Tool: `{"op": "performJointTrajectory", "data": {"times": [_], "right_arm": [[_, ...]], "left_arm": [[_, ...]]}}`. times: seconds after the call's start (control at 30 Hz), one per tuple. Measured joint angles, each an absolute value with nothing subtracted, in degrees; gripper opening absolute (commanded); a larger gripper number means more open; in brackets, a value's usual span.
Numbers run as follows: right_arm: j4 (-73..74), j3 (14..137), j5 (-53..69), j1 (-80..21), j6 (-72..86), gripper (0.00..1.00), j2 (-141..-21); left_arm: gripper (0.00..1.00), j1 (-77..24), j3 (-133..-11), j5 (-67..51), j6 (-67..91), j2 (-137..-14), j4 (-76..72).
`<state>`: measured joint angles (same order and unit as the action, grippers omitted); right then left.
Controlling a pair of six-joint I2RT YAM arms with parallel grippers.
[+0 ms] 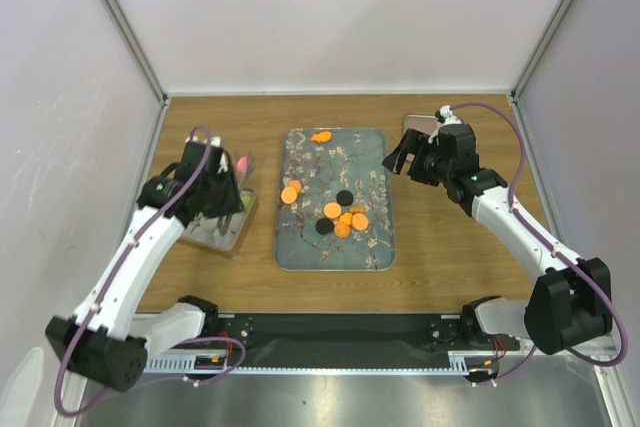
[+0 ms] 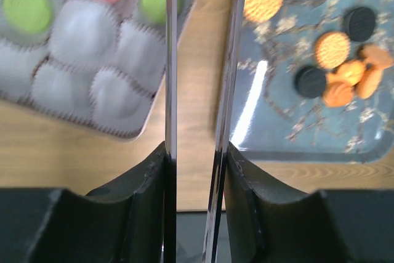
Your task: Pack the cookies
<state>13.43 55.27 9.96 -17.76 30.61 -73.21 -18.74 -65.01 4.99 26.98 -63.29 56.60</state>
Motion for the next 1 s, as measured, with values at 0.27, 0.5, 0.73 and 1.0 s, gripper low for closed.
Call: {"op": "performJointTrajectory", "data": {"times": [0.27,0.5,0.73,1.0], "right_arm": [[13.4,55.3,10.0,-17.8,30.6,0.87,-73.2],[13.4,55.3,10.4,-17.8,30.6,0.87,-73.3],[13.4,55.3,11.0,-17.8,30.7,0.87,-73.3],[13.4,55.3,11.1,-17.8,30.9,0.87,-73.3]], "left_arm": [[0.43,-14.3,-57.9,6.1,28.5,-53.1,63.2],[0.46,-11.2,-53.7,6.5,30.1,-50.2,65.7],[0.46,-6.9,-51.2,6.2,30.1,-49.9,65.5],[0.46,-3.9,-51.0,5.7,29.8,-49.9,64.5]]}}
